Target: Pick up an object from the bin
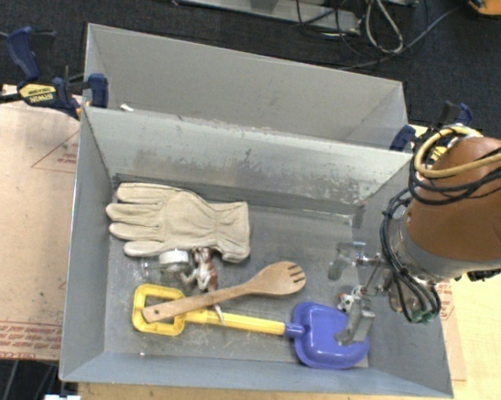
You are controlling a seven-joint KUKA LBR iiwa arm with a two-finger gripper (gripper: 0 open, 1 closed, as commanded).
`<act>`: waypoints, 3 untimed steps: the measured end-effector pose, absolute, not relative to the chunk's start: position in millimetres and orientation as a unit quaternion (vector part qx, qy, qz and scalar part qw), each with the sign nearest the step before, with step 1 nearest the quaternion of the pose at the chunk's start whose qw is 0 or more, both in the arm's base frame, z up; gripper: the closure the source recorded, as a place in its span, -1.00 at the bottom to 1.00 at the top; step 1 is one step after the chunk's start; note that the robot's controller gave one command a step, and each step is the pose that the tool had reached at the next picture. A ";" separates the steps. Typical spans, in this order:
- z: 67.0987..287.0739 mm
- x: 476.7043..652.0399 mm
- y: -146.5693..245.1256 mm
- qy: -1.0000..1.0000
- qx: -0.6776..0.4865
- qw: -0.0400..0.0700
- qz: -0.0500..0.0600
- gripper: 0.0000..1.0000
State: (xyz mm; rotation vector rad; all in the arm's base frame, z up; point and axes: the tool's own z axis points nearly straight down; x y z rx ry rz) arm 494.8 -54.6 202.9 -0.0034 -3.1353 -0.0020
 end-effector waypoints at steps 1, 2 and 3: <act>205.7 496.5 -54.3 -1.000 0.000 0.000 0.000 -1.00; 92.3 563.7 15.0 -0.994 0.106 -0.003 0.000 -1.00; 160.5 485.9 -58.7 -1.000 0.010 -0.004 0.001 -1.00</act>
Offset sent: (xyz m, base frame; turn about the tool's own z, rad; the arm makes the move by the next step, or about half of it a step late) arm 0.0788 0.0815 -0.1329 -0.2542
